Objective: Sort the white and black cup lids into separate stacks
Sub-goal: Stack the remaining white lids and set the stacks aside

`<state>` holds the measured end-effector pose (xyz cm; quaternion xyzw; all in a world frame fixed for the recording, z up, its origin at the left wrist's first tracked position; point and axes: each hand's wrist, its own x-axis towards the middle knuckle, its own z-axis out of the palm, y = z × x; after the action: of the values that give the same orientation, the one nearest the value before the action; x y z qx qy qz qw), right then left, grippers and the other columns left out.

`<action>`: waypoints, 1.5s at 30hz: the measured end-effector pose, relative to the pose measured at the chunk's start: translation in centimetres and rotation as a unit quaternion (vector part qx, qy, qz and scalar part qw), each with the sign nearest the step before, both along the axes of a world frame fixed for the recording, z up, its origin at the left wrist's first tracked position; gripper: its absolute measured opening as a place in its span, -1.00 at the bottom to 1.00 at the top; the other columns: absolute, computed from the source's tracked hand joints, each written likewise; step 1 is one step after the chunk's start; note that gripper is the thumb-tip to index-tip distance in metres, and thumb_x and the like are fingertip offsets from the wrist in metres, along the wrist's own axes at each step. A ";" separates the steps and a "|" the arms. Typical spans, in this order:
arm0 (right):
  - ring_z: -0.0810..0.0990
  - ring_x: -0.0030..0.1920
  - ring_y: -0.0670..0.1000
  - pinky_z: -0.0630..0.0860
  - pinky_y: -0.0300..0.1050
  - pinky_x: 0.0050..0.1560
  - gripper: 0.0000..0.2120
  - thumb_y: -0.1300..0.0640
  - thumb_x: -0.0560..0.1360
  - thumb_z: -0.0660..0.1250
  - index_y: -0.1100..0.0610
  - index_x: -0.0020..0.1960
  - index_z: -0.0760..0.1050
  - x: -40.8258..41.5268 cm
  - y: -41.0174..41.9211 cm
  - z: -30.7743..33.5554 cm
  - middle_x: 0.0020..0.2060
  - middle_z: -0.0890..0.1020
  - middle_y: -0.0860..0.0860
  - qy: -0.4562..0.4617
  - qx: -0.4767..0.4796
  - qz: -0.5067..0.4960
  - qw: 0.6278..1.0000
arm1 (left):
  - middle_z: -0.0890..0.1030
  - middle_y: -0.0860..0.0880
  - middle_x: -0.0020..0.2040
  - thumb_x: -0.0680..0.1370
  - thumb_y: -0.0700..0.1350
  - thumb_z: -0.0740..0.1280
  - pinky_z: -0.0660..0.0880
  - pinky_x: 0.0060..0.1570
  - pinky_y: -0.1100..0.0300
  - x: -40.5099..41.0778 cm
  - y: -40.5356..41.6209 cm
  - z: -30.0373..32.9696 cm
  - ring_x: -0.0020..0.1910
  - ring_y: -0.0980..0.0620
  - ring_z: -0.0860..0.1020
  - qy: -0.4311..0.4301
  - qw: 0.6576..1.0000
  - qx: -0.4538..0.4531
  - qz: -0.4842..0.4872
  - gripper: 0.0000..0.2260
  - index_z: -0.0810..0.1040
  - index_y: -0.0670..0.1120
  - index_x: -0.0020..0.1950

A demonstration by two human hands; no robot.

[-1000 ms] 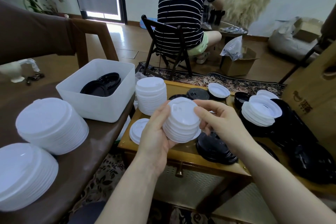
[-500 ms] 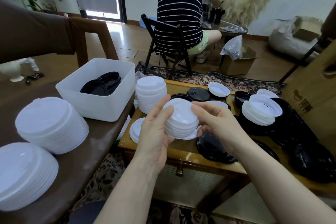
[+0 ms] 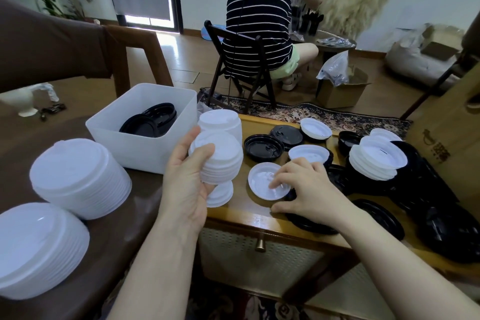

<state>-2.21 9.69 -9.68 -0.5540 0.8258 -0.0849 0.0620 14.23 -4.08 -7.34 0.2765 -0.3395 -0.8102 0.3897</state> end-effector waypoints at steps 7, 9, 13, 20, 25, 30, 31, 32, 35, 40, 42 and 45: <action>0.48 -0.05 -0.14 0.33 -0.12 0.07 -0.92 0.07 0.51 0.40 -0.02 -0.17 0.55 0.3 -0.1 0.6 -0.20 0.58 -0.18 -0.054 -0.201 -0.037 0.977 | 0.60 -0.10 0.28 0.54 -0.29 0.34 0.66 -0.08 0.05 -0.3 0.6 0.0 0.15 -0.08 0.63 0.010 0.999 0.010 -0.031 -0.59 0.53 -0.02 0.37; 0.55 -0.18 -0.18 0.44 -0.30 -0.12 -0.92 0.17 0.53 0.38 0.06 -0.14 0.57 0.4 0.0 1.7 -0.25 0.62 -0.15 -0.226 -0.339 -0.100 0.908 | 0.63 -0.09 0.21 0.56 -0.24 0.33 0.65 -0.15 0.10 -0.4 0.8 0.1 0.12 -0.06 0.63 0.017 0.999 0.019 -0.040 -0.63 0.53 -0.04 0.37; 0.53 -0.29 -0.11 0.42 -0.29 -0.36 -0.94 0.17 0.55 0.32 0.11 -0.05 0.56 0.1 0.1 3.1 -0.32 0.62 -0.06 -0.512 -0.416 -0.177 0.730 | 0.63 -0.04 0.18 0.61 -0.16 0.28 0.56 0.12 -0.06 -0.6 1.5 0.3 0.20 -0.09 0.61 0.004 0.997 0.044 -0.058 -0.71 0.57 -0.02 0.32; 0.45 -0.32 -0.07 0.33 -0.30 -0.47 -0.85 0.15 0.57 0.26 0.16 0.02 0.57 -0.4 0.2 3.3 -0.28 0.56 0.02 -0.627 -0.427 -0.198 0.621 | 0.64 -0.06 0.19 0.61 -0.14 0.29 0.63 -0.17 0.04 -1.0 1.9 0.1 0.17 -0.10 0.63 -0.034 0.996 0.063 -0.063 -0.72 0.58 0.01 0.31; 0.38 -0.35 -0.02 0.23 -0.26 -0.49 -0.78 0.09 0.42 0.34 0.18 -0.03 0.65 0.0 0.3 3.7 -0.33 0.53 0.07 -0.618 -0.363 -0.161 0.678 | 0.67 -0.09 0.17 0.59 -0.12 0.31 0.65 -0.10 -0.05 -1.3 2.5 -0.6 0.15 -0.13 0.64 -0.083 0.982 0.048 -0.164 -0.74 0.61 -0.03 0.26; 0.48 -0.47 -0.12 0.33 -0.35 -0.52 -0.83 0.13 0.56 0.32 0.17 -0.02 0.66 1.1 0.6 4.1 -0.40 0.61 -0.02 -0.495 -0.253 -0.159 0.816 | 0.70 -0.08 0.14 0.42 0.02 0.50 0.56 0.14 -0.10 -1.8 3.7 -0.9 0.13 -0.08 0.65 -0.131 0.945 -0.015 -0.299 -0.59 0.63 -0.03 0.24; 0.51 -0.43 -0.10 0.36 -0.33 -0.50 -0.83 0.11 0.57 0.32 0.14 -0.04 0.67 1.2 0.5 4.1 -0.38 0.64 -0.01 -0.469 -0.254 -0.165 0.830 | 0.70 -0.08 0.14 0.37 -0.02 0.51 0.58 0.09 -0.06 -2.0 4.0 -1.1 0.10 -0.07 0.66 -0.133 0.943 -0.019 -0.304 -0.56 0.63 -0.01 0.24; 0.54 -0.38 -0.08 0.40 -0.31 -0.45 -0.83 0.09 0.56 0.32 0.11 -0.05 0.67 1.3 0.4 4.0 -0.33 0.67 0.01 -0.448 -0.259 -0.172 0.838 | 0.70 -0.09 0.13 0.34 -0.06 0.50 0.59 0.03 -0.03 -2.1 4.2 -1.3 0.07 -0.07 0.66 -0.133 0.945 -0.017 -0.299 -0.56 0.64 -0.01 0.23; 0.57 -0.20 -0.12 0.48 -0.28 -0.22 -0.83 -0.02 0.54 0.33 0.02 -0.02 0.67 1.1 0.4 3.7 -0.12 0.69 0.00 -0.386 -0.272 -0.160 0.867 | 0.68 -0.11 0.17 0.39 -0.17 0.47 0.63 -0.12 0.01 -2.5 4.1 -1.8 0.11 -0.11 0.65 -0.123 0.961 0.018 -0.247 -0.59 0.63 0.01 0.23; 0.46 0.12 -0.24 0.40 -0.35 0.04 -0.22 -0.35 0.21 0.46 -0.13 0.37 0.40 1.3 1.3 3.8 0.12 0.48 -0.19 -0.262 -0.148 -0.003 0.954 | 0.65 -0.10 0.20 0.48 -0.18 0.45 0.63 -0.17 0.01 -2.3 3.5 -1.6 0.16 -0.14 0.63 -0.119 0.978 0.011 -0.172 -0.68 0.62 0.06 0.21; 0.37 0.26 -0.17 0.36 -0.22 0.23 -0.12 -0.34 0.21 0.47 -0.11 0.45 0.31 1.6 1.1 3.4 0.19 0.43 -0.19 -0.171 -0.129 0.037 0.976 | 0.65 -0.11 0.19 0.50 -0.12 0.44 0.63 -0.15 -0.02 -2.2 3.5 -1.4 0.16 -0.14 0.63 -0.114 0.978 0.020 -0.174 -0.72 0.63 0.04 0.21; 0.33 0.33 -0.16 0.29 -0.12 0.36 -0.22 -0.12 0.33 0.55 -0.10 0.46 0.30 1.7 0.9 3.6 0.25 0.41 -0.17 -0.197 -0.146 0.045 0.968 | 0.67 -0.12 0.18 0.52 0.00 0.41 0.65 -0.06 -0.08 -1.9 3.4 -1.2 0.16 -0.14 0.65 -0.095 0.975 0.039 -0.198 -0.68 0.62 -0.02 0.25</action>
<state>-0.49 10.59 -6.07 -0.5662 0.7499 -0.3095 0.1458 12.29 -0.65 -8.50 0.2949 -0.3914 -0.8536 0.1766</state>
